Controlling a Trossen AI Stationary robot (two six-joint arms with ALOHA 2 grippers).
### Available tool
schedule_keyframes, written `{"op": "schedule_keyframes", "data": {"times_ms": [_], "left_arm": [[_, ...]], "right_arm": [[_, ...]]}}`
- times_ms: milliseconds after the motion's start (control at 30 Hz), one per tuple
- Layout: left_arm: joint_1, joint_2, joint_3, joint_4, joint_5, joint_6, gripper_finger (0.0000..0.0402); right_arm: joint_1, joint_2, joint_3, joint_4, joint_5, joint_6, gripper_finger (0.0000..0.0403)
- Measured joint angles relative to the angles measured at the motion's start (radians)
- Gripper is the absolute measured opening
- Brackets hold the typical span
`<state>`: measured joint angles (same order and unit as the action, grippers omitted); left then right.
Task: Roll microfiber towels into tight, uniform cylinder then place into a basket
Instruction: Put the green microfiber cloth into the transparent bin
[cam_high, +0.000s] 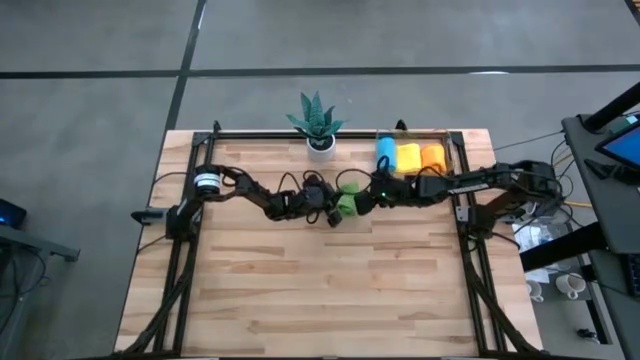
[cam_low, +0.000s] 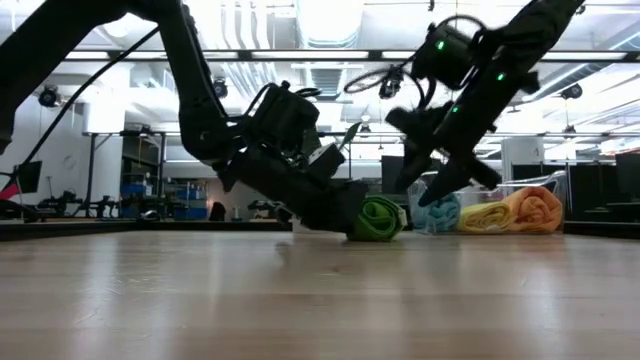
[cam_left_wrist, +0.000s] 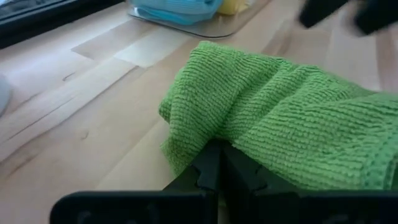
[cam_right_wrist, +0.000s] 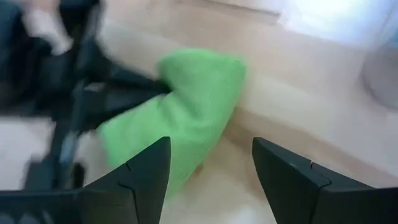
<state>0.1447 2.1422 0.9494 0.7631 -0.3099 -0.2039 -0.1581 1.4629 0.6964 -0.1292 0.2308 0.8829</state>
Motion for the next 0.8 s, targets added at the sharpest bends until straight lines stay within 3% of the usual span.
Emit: {"op": "schedule_keyframes", "data": {"times_ms": [267,800], "left_arm": [[-0.016,0.000,0.024,-0.048,-0.038,0.000,0.0000],[-0.017,-0.001,0.021,-0.049,-0.051,0.001,0.0000]], "right_arm": [[-0.040,0.123,0.000,0.173,-0.095,0.038,0.0221],[-0.046,0.273,0.001,0.354,-0.144,0.086,0.0221]]}}
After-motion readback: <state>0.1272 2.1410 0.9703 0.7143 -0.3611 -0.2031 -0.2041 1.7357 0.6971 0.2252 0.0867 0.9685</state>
